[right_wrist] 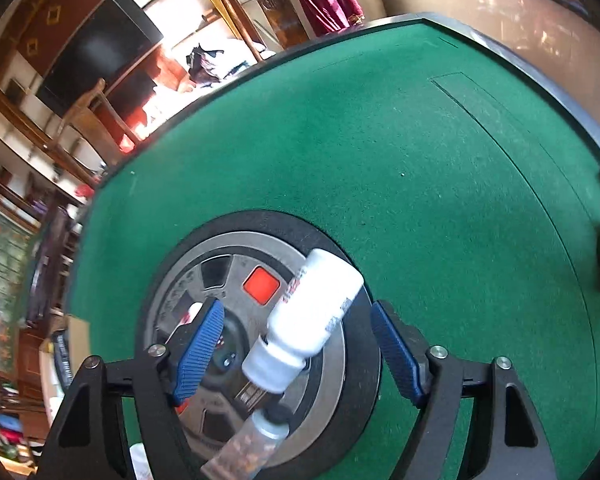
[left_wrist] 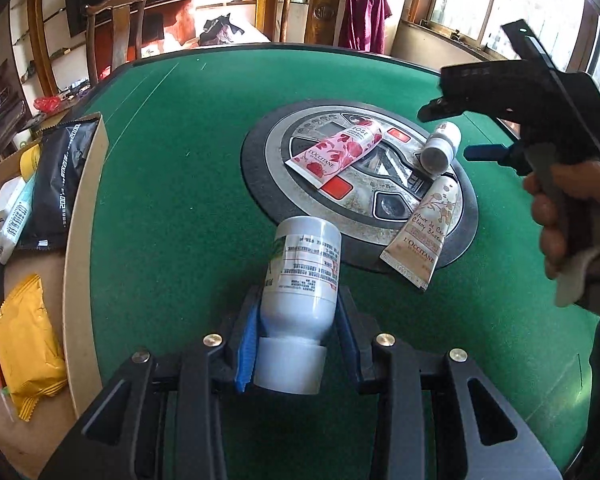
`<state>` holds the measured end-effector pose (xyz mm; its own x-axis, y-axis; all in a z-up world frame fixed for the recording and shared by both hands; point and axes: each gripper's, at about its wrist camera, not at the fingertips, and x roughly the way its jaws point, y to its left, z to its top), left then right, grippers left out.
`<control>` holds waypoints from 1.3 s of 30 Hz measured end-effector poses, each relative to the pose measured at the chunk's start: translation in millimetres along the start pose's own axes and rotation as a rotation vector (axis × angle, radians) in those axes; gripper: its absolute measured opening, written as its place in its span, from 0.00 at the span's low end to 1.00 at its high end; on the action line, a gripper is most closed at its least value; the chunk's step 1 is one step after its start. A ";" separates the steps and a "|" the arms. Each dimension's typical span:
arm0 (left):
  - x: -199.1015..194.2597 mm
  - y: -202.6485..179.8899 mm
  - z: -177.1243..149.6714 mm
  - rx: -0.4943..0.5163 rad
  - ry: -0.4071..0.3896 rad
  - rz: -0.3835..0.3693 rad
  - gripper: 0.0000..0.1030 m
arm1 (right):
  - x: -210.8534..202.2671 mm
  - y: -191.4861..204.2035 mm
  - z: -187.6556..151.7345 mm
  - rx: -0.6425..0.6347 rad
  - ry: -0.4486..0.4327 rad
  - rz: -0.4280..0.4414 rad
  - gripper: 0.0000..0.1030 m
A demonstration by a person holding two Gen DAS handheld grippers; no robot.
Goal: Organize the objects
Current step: 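Grasp the large white bottle with the left gripper while the right grasps a small white bottle, then carry the white bottles in both grippers over to the tray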
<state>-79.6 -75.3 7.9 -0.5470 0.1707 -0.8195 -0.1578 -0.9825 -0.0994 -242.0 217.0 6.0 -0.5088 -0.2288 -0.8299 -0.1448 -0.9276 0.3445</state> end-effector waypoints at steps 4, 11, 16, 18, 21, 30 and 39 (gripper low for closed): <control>-1.2 0.7 -2.9 -0.003 -0.001 -0.003 0.33 | 12.6 7.2 0.9 -0.071 0.011 -0.110 0.54; 0.4 1.8 -1.9 0.003 -0.007 0.003 0.33 | -9.0 -22.9 -16.3 -0.142 -0.011 -0.035 0.37; -0.5 8.1 -2.0 -0.022 -0.011 -0.016 0.33 | -37.4 -45.3 -51.2 -0.161 -0.053 0.071 0.36; -1.2 9.2 -1.6 -0.030 -0.014 -0.019 0.33 | -43.0 -43.4 -61.9 -0.167 -0.061 0.116 0.37; -2.3 10.6 -0.6 -0.035 -0.026 -0.008 0.33 | -51.0 -30.2 -63.6 -0.184 -0.078 0.167 0.37; -2.0 8.8 -2.5 -0.025 -0.036 0.020 0.33 | -52.5 2.7 -77.4 -0.292 -0.067 0.225 0.37; -12.7 9.7 -1.8 -0.034 -0.070 0.037 0.33 | -55.4 31.8 -103.5 -0.372 -0.057 0.253 0.37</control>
<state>-72.7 -87.1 16.3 -0.6083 0.1376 -0.7817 -0.1086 -0.9900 -0.0898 -130.6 169.6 17.5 -0.5364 -0.4547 -0.7110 0.2992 -0.8902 0.3436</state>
